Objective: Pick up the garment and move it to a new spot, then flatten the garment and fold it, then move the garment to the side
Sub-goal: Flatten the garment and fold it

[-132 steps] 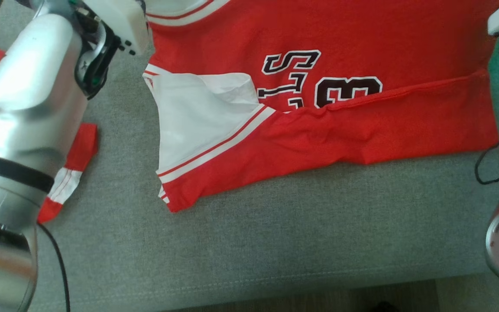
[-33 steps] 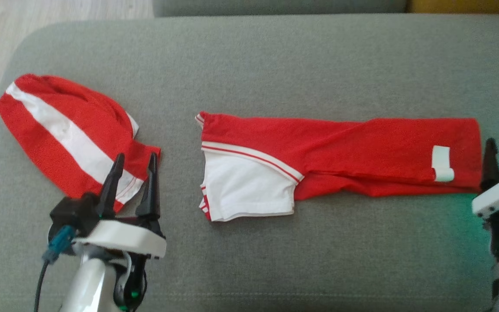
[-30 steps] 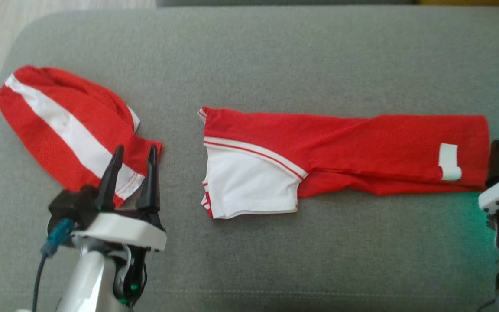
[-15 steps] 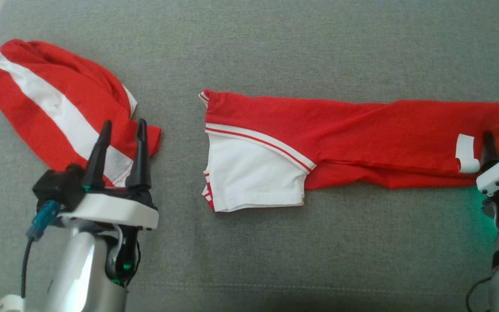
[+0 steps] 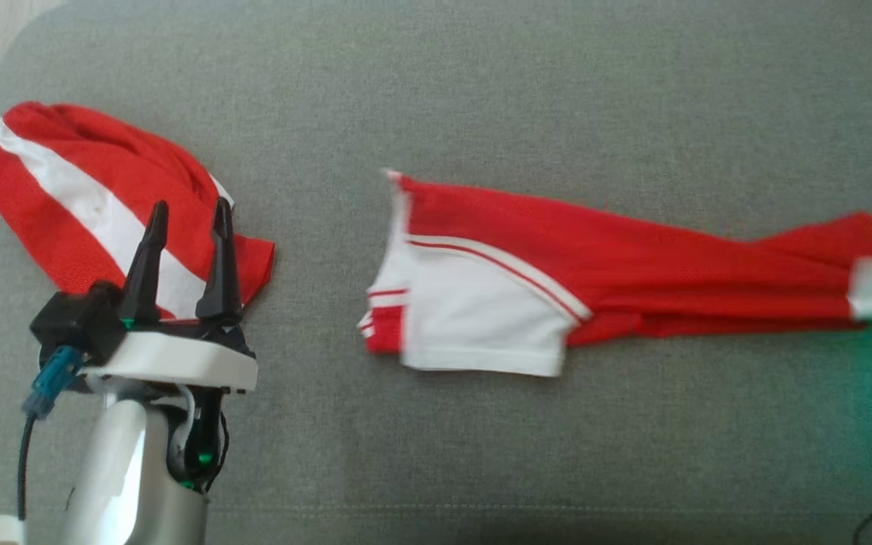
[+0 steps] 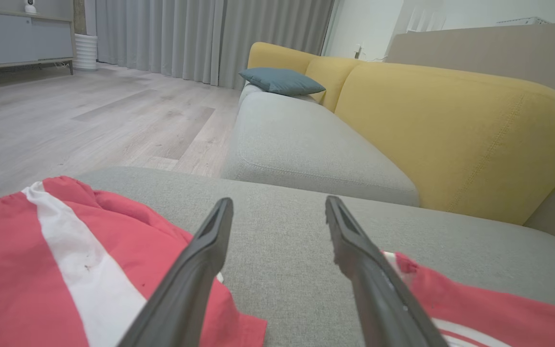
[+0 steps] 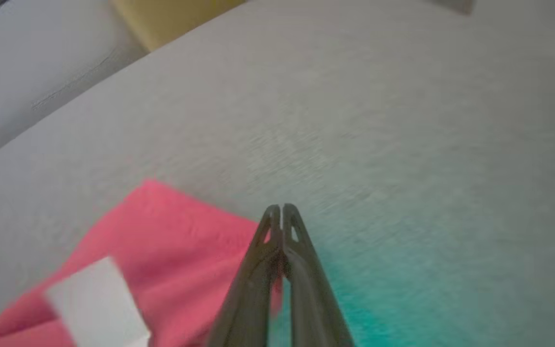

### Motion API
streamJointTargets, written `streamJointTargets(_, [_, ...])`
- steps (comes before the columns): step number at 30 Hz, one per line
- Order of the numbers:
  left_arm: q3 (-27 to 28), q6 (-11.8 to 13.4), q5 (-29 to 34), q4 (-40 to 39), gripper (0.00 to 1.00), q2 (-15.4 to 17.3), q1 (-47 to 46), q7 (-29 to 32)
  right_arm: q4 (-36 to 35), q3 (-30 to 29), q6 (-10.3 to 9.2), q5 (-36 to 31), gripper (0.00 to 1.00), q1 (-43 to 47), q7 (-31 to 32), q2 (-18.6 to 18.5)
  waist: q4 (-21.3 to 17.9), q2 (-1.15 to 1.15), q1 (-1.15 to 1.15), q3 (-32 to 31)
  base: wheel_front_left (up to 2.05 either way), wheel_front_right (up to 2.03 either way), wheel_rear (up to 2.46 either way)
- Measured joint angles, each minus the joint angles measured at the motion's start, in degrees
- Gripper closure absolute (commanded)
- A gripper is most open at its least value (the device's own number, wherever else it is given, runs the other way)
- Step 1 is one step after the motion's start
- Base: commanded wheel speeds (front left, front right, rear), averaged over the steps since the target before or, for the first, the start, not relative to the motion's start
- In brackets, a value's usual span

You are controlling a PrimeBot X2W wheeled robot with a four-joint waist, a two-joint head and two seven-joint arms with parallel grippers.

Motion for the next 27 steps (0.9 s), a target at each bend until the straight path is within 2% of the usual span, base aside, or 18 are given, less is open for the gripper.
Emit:
streamJointTargets(1, [-0.05,0.0,0.0,0.01,0.0,-0.02,0.04,-0.01,0.09,-2.32,0.0,-0.47,1.0,-0.26,-0.4,0.15,-0.02,0.0,0.0,-0.25,0.0,0.0,0.0])
streamJointTargets(4, [-0.33,0.02,-0.09,0.2,0.0,-0.05,0.21,-0.01,0.0,-2.38,0.0,-5.56,1.0,-0.18,-1.89,0.1,0.09,0.0,0.0,-1.17,0.0,0.0,0.0])
streamJointTargets(7, [-0.4,0.18,-0.48,0.36,0.0,-0.05,0.63,-0.01,-0.02,-2.57,0.0,-5.44,1.0,-1.2,-1.8,1.89,0.19,0.0,0.0,-2.45,0.0,0.0,0.0])
streamJointTargets(11, [-0.73,1.04,-1.31,0.43,0.0,-0.05,1.97,-0.01,-0.91,0.4,0.0,-3.79,1.0,-1.35,-1.69,3.49,0.27,0.0,0.0,-4.57,0.0,0.0,0.0])
streamJointTargets(16, [-1.78,2.19,-2.19,0.7,0.0,-0.04,5.73,0.0,-5.05,8.16,0.0,2.22,1.0,-1.16,0.92,4.5,0.35,0.0,0.0,-8.48,0.0,0.0,0.0])
streamJointTargets(19, [-2.1,2.75,-2.24,0.7,0.0,-0.01,7.06,0.0,-8.89,14.54,0.0,8.25,1.0,-0.46,3.14,4.93,0.5,0.0,0.0,-10.79,0.0,0.0,0.0])
streamJointTargets(27, [-3.67,3.43,-2.78,0.67,0.0,0.03,9.12,0.0,-12.06,29.69,0.0,23.06,1.0,3.69,4.16,5.0,1.8,0.0,0.0,-13.45,0.0,0.0,0.0])
